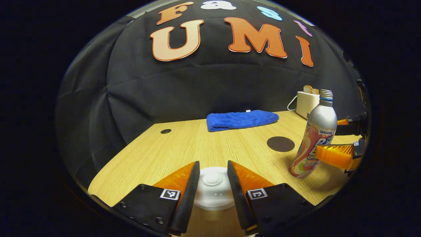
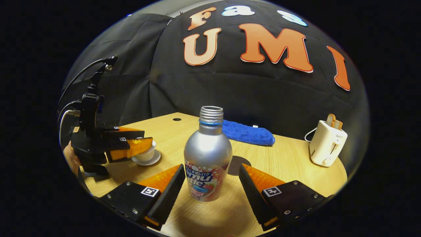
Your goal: Open the teacup lid with one hand, grasp the water bottle and pour water into the teacup with the other hand; after pouring, place the water bottle on the coaster and then close the teacup lid.
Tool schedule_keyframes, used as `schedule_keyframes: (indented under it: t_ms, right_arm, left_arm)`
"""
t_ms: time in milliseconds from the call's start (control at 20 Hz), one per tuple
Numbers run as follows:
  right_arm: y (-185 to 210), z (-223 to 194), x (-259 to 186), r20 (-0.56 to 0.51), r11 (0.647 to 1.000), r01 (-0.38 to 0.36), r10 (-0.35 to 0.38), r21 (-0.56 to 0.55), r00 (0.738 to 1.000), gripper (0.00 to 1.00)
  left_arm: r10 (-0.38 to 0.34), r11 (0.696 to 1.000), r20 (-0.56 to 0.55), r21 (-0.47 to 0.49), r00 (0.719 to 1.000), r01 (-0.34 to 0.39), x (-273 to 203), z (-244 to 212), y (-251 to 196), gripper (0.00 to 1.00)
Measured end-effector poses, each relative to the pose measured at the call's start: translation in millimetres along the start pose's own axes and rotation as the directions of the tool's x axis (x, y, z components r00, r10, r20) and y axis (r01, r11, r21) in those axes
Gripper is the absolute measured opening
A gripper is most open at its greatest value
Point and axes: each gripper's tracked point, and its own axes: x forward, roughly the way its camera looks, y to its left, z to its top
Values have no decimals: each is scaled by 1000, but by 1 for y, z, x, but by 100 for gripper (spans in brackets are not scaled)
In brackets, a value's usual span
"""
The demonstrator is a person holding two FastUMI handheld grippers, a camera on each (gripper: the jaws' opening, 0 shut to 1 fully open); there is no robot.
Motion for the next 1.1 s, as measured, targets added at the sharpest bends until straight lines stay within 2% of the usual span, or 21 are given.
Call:
schedule_keyframes:
  t_ms: [50,150,250,350,600,850,950,1100]
  right_arm:
    - [1,-1,1,-1,1000,-2,2,-1,1000,99]
    - [-1,-1,2,-4,1000,3,-3,0,1000,99]
    - [0,-3,4,-9,1000,6,-6,9,1000,99]
    - [-1,-2,7,-9,1000,8,-8,8,1000,99]
    - [5,-8,14,-40,1000,4,-3,27,999,97]
    - [10,-12,18,-98,999,14,-9,46,995,82]
    - [8,-8,18,-111,999,36,-36,-2,993,80]
    - [-2,-2,15,-115,992,77,-87,-96,990,80]
  left_arm:
    - [4,1000,10,-3,1000,-3,1,0,0,54]
    - [18,1000,8,-9,1000,-17,2,2,3,38]
    - [17,1000,6,-7,1000,-17,2,3,3,38]
    - [16,1000,21,-25,1000,-16,4,6,3,31]
    - [23,999,60,-34,998,-21,-3,17,7,31]
    - [66,997,95,-50,993,-61,-14,30,25,31]
    - [81,995,97,-66,992,-75,-19,34,33,28]
    - [114,991,97,-77,989,-107,-24,33,52,31]
